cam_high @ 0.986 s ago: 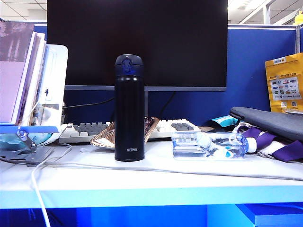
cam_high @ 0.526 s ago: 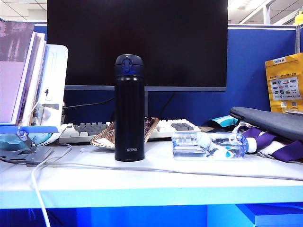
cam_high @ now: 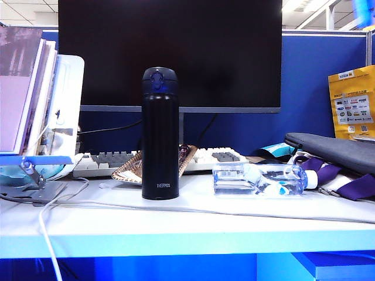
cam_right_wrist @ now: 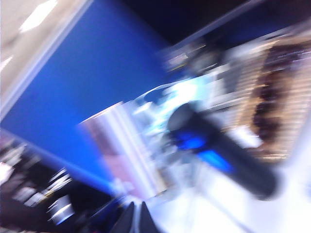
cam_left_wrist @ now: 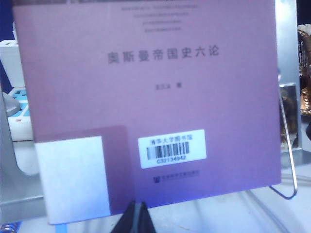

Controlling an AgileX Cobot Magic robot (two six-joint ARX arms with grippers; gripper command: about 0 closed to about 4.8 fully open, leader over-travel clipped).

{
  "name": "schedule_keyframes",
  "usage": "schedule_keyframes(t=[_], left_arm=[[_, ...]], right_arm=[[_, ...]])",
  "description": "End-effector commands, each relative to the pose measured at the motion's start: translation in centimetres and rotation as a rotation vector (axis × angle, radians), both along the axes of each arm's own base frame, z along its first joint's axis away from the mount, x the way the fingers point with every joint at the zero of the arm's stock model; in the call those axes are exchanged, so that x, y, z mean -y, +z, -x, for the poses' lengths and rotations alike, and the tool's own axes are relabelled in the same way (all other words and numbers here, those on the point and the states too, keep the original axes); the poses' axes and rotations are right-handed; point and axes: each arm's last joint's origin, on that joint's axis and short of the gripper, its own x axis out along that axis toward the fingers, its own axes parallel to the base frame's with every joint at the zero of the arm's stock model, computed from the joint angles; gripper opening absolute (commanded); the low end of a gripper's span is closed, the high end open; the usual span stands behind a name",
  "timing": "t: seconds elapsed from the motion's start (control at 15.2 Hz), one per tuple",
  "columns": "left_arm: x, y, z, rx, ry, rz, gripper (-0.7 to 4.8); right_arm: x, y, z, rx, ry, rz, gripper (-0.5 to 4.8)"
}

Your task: Pick up the mineral water bottle and place it vertically to the right of the black thermos cup.

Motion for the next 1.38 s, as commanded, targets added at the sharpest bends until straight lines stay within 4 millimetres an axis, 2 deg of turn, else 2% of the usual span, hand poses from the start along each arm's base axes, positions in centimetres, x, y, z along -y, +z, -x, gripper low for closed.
schedule_keyframes(t=[0.07, 0.26, 0.33, 0.46, 0.59, 0.79, 1.05, 1.38], left_arm=[[0.0, -0.1, 0.0, -0.009, 0.005, -0.002, -0.05], [0.0, -0.1, 0.0, -0.009, 0.005, -0.002, -0.05], [0.0, -0.1, 0.0, -0.009, 0.006, -0.002, -0.05], [0.0, -0.1, 0.0, -0.009, 0.006, -0.002, -0.05], [0.0, -0.1, 0.0, -0.009, 0.006, -0.002, -0.05], [0.0, -0.1, 0.0, -0.009, 0.005, -0.002, -0.05], [0.0, -0.1, 0.0, -0.009, 0.005, -0.002, -0.05], [0.0, -0.1, 0.0, -0.009, 0.006, -0.002, -0.05]], right_arm=[[-0.1, -0.2, -0.8, 0.006, 0.022, -0.017, 0.22], [0.2, -1.2, -2.1, 0.023, -0.155, 0.057, 0.18], [0.4, -1.9, -2.5, -0.003, -0.257, 0.124, -0.07], [0.9, -3.4, -3.1, -0.174, -0.489, 0.282, -0.07], [1.2, -5.3, -3.9, -0.344, -0.606, 0.412, -0.07], [-0.1, -8.0, -6.0, -0.493, -0.489, 0.408, -0.07], [-1.0, -10.9, -8.6, -0.69, -0.473, 0.382, -0.06], [-1.1, -12.3, -9.5, -0.746, -0.487, 0.37, -0.06]])
